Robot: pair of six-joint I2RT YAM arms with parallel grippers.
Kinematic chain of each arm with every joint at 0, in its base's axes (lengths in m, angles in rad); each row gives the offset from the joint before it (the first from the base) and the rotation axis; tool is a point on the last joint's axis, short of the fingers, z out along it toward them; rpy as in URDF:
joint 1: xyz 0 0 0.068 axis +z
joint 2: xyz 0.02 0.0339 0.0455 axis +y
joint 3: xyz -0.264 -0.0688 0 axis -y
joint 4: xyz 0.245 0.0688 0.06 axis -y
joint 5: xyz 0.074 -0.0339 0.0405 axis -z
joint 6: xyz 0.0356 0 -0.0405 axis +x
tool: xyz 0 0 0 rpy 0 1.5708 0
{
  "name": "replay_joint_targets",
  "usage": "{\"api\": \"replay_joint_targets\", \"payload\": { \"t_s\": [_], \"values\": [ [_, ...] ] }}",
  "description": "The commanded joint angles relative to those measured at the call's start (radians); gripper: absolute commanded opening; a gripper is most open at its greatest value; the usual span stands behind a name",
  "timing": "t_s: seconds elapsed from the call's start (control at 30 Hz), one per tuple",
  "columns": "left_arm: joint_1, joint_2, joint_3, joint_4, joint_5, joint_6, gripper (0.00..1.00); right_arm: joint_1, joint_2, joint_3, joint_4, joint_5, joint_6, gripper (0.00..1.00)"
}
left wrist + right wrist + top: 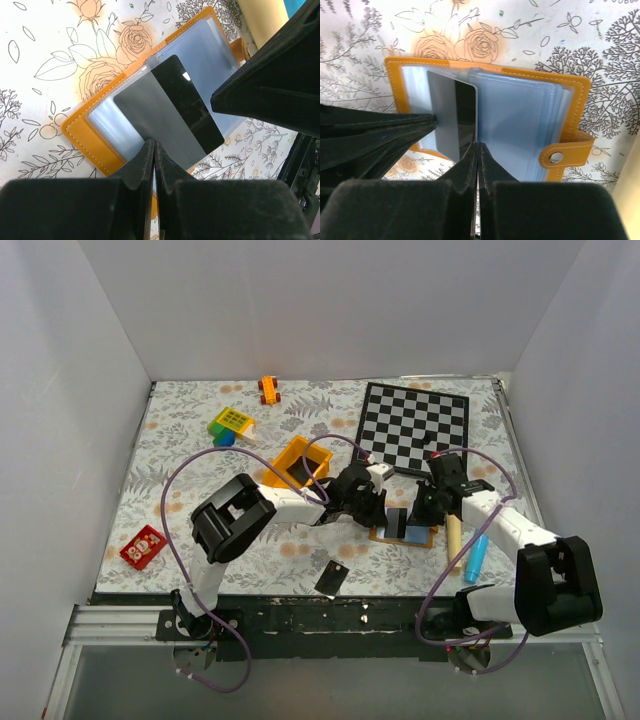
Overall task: Put the credit cards into the card holder
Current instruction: Insert the credit card into the card slot.
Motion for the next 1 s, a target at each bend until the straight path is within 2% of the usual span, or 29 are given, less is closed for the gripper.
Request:
{"api": "replay_joint_targets", "payload": {
  "t_s": [0.0,0.37,0.6,0.97],
  "values": [
    [-0.005,-0.056,0.008,-0.080,-0.042,0.024,0.00,0.001,0.029,0.023,-0.013,0.059,0.007,0.01],
    [-0.004,-0.147,0.042,-0.124,-0.051,0.037,0.00,0.001,0.095,0.038,-0.019,0.097,0.016,0.01],
    [0.009,-0.211,0.012,-0.138,-0.086,0.041,0.00,0.001,0.095,0.038,-0.021,0.099,0.016,0.01],
    [0.019,-0.213,-0.062,-0.161,-0.134,0.054,0.00,0.001,0.066,0.061,-0.044,0.089,0.006,0.01]
  ]
}}
